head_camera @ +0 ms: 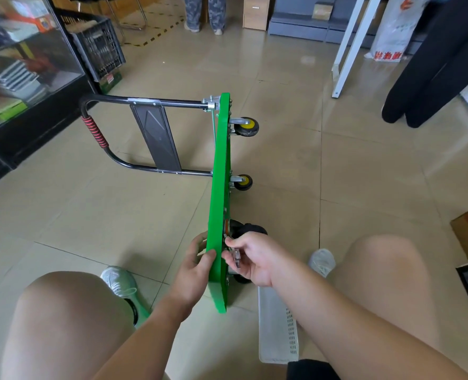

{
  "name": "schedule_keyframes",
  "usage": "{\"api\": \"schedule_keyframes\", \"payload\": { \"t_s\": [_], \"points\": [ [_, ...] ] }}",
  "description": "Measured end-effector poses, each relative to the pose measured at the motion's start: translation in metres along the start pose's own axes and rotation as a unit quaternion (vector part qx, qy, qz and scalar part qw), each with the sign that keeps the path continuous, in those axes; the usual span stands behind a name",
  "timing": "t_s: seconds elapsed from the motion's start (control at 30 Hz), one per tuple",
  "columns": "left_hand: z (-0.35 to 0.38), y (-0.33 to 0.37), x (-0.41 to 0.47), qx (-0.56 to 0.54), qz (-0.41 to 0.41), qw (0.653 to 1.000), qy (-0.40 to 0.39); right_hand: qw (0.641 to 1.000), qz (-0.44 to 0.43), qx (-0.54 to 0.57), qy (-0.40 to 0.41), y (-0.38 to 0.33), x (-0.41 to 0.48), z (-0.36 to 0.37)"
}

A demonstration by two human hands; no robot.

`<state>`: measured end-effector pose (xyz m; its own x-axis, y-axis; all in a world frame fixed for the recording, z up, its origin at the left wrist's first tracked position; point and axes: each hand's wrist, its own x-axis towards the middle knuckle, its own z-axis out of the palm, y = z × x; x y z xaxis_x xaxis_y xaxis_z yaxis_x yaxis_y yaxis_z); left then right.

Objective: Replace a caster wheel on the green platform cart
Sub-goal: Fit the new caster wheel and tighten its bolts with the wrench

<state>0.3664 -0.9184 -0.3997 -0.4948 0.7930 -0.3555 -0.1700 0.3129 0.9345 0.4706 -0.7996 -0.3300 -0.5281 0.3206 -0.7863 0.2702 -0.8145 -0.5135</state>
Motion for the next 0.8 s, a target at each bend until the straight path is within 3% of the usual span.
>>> {"api": "schedule_keyframes", "payload": {
  "t_s": [0.13,0.37,0.8],
  "points": [
    [-0.001,0.001,0.000,0.002,0.003,1.000,-0.004,1.000,-0.001,-0.020,-0.011,0.004,-0.005,-0.006],
    [-0.001,-0.002,0.002,0.025,-0.003,1.000,0.004,0.979,-0.019,-0.196,0.045,0.043,0.006,-0.037],
    [0.001,-0.005,0.000,0.005,0.004,1.000,0.008,0.956,-0.117,-0.262,0.055,0.081,0.046,-0.044]
  ]
}}
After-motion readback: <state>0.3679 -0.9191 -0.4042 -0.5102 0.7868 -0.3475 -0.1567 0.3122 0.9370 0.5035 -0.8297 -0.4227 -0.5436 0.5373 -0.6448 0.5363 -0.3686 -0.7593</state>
